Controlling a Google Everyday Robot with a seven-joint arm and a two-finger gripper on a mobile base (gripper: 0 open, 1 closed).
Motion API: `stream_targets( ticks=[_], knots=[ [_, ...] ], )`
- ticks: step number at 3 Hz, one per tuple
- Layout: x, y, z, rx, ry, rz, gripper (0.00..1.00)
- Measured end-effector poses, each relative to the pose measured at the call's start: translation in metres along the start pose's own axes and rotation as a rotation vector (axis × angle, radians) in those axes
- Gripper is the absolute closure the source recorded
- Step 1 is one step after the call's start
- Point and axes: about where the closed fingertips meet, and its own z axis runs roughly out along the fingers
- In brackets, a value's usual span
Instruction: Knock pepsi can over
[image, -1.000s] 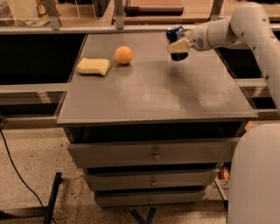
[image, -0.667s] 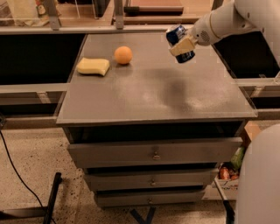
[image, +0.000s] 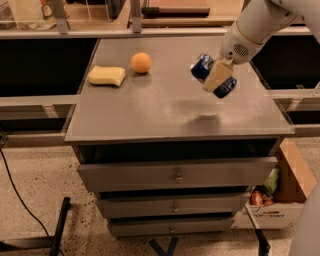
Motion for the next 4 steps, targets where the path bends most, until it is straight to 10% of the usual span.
stream_targets(
  ticks=[2,4],
  knots=[
    [0.049,0.051,0.010,-0.171,0.240,-0.057,1.00],
    [0.051,0.050,0.018,-0.191,0.281,-0.081,0.59]
  ],
)
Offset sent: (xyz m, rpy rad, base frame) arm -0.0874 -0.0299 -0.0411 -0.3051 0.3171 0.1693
